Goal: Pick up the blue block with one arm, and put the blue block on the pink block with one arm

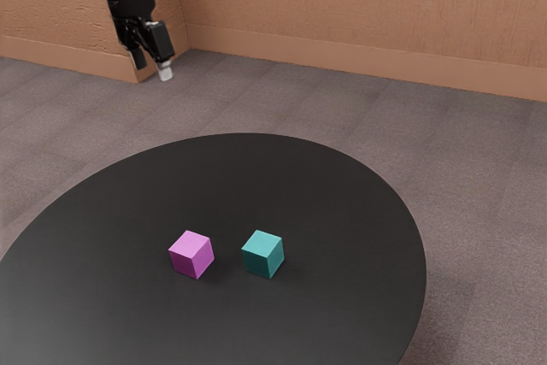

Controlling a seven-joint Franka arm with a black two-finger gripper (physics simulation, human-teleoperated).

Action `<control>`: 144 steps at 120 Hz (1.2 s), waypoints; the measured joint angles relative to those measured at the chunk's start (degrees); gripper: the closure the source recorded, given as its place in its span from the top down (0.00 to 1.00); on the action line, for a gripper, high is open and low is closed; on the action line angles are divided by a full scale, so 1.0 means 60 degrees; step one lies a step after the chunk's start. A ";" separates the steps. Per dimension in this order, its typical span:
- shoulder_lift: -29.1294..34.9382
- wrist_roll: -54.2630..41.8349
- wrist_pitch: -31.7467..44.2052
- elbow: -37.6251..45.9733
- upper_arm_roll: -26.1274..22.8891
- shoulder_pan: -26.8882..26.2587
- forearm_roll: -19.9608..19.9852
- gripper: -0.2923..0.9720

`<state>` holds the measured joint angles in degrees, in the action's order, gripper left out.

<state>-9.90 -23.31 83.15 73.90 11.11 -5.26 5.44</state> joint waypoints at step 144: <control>1.0883 -0.4297 -0.0890 0.5566 -1.3077 1.5664 0.6421 0.77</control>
<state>55.39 -49.09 77.81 107.30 -67.35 88.72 43.96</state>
